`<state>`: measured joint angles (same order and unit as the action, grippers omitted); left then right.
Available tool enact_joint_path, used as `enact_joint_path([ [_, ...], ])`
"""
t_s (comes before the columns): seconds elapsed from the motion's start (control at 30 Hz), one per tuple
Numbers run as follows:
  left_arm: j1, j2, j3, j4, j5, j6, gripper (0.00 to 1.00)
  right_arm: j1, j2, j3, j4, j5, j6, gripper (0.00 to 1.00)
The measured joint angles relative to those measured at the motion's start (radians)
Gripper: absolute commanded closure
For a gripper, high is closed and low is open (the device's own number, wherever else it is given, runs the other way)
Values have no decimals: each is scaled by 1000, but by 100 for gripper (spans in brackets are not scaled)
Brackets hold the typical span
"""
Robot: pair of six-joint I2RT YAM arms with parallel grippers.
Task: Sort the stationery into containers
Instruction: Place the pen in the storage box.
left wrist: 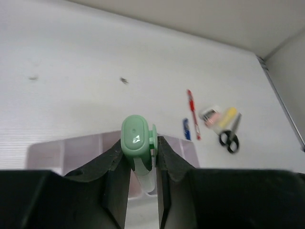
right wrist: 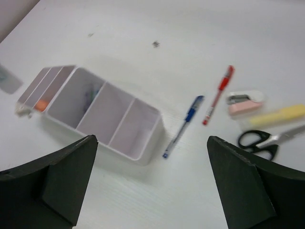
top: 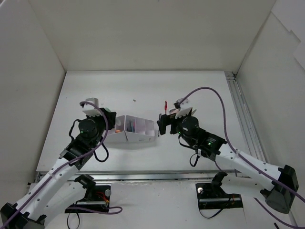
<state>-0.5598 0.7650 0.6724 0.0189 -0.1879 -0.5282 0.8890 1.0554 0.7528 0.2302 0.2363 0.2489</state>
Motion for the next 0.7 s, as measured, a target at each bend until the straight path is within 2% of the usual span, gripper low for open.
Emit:
enact_joint_path([
  [0.13,103,-50,-37,-11,-59,33,100,-59,-146,-51,-80,127,63,2],
  [0.27,165,-27,-70,-6,-31,55,100,-98,-245,-89,-186,230,117,2],
  [0.43,175,82,-72,32,41,54,100,-171,-309,-120,-331,301,223,2],
  [0.7,173,175,-86,103,111,55,100,-324,-291,-158,-534,279,394,2],
])
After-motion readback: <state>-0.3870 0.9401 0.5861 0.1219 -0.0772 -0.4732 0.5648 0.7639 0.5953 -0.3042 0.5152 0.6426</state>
